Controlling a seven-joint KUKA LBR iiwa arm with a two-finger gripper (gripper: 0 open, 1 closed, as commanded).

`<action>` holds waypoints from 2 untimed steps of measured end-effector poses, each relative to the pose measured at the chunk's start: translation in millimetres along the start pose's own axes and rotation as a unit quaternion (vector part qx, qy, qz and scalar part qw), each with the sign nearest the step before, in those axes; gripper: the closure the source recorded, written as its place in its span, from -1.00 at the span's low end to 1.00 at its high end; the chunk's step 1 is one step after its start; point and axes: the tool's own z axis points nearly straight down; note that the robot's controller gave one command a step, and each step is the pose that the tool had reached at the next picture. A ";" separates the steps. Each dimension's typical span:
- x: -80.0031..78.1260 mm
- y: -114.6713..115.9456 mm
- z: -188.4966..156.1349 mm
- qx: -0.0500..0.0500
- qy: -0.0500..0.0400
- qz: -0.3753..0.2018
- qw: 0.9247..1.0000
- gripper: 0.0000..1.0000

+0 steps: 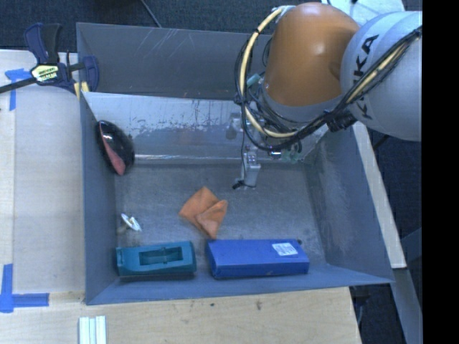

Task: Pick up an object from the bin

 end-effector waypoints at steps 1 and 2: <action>-1.1 -0.4 -5.1 0.000 -0.004 0.001 1.000 -1.00; 20.6 -2.5 47.5 0.000 -0.007 -0.013 1.000 -1.00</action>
Offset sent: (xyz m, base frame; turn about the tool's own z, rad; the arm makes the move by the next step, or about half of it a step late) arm -0.0397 -0.0040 -0.0899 -0.0492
